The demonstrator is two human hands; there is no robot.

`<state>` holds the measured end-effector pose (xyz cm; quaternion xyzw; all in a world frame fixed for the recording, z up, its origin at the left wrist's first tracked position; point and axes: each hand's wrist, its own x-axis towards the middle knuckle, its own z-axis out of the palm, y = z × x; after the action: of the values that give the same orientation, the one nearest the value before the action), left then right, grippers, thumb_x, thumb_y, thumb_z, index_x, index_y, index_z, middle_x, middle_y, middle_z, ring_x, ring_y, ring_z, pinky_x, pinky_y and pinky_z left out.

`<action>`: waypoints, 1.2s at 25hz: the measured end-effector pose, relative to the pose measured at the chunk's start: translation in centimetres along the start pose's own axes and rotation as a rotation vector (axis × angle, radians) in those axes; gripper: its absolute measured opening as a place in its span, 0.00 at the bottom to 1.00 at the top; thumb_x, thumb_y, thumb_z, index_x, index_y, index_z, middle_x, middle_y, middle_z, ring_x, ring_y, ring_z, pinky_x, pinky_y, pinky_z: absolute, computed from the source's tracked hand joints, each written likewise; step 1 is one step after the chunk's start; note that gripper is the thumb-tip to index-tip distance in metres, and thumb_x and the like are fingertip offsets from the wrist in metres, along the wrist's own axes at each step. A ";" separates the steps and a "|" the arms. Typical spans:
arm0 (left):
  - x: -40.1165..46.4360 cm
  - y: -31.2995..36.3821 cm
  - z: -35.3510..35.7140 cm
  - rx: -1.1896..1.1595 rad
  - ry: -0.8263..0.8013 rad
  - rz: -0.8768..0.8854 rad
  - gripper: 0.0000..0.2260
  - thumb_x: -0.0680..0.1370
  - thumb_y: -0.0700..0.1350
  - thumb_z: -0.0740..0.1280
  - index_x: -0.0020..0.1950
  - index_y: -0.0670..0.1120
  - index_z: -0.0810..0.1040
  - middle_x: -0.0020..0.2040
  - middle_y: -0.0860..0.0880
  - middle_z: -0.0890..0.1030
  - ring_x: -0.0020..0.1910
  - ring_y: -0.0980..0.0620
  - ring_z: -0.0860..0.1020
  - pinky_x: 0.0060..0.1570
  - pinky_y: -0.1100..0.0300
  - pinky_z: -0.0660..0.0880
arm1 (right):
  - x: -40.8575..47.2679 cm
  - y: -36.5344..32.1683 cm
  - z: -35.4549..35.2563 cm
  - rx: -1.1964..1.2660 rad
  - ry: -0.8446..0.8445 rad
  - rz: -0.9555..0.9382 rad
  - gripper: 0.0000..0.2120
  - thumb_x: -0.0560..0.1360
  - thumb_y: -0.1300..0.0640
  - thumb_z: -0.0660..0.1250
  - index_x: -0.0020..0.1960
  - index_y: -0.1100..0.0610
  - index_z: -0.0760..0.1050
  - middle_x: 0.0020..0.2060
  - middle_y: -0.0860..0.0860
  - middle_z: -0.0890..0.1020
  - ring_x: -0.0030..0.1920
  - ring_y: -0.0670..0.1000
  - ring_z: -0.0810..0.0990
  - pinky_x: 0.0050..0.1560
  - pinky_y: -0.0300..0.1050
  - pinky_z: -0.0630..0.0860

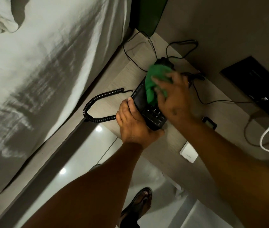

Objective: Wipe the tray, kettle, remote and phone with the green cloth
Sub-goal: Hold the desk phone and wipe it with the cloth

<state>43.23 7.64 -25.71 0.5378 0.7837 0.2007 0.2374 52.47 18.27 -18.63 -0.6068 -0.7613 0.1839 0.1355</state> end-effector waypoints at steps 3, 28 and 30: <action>-0.1 0.1 -0.1 -0.003 -0.030 -0.012 0.61 0.59 0.74 0.67 0.78 0.37 0.50 0.75 0.36 0.60 0.76 0.37 0.59 0.76 0.39 0.55 | -2.8 -0.4 0.4 -0.078 -0.084 -0.160 0.18 0.74 0.52 0.66 0.63 0.42 0.74 0.63 0.52 0.72 0.60 0.59 0.68 0.44 0.47 0.72; 0.0 0.9 -1.4 0.083 -0.147 -0.049 0.70 0.54 0.78 0.71 0.79 0.40 0.40 0.80 0.37 0.52 0.80 0.37 0.51 0.79 0.42 0.49 | -9.6 4.2 -1.8 0.383 0.097 0.335 0.17 0.74 0.62 0.68 0.62 0.51 0.76 0.60 0.55 0.76 0.58 0.54 0.76 0.49 0.32 0.76; -0.4 0.8 -2.8 0.004 -0.200 -0.035 0.70 0.56 0.76 0.72 0.79 0.41 0.36 0.82 0.39 0.44 0.81 0.40 0.44 0.80 0.45 0.42 | -10.6 3.6 -3.8 0.846 0.222 0.600 0.17 0.75 0.66 0.66 0.63 0.55 0.74 0.57 0.57 0.79 0.54 0.54 0.80 0.45 0.33 0.78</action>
<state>42.31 7.40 -22.93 0.5421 0.7656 0.1401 0.3167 59.64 9.10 -16.63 -0.7061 -0.3946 0.4402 0.3898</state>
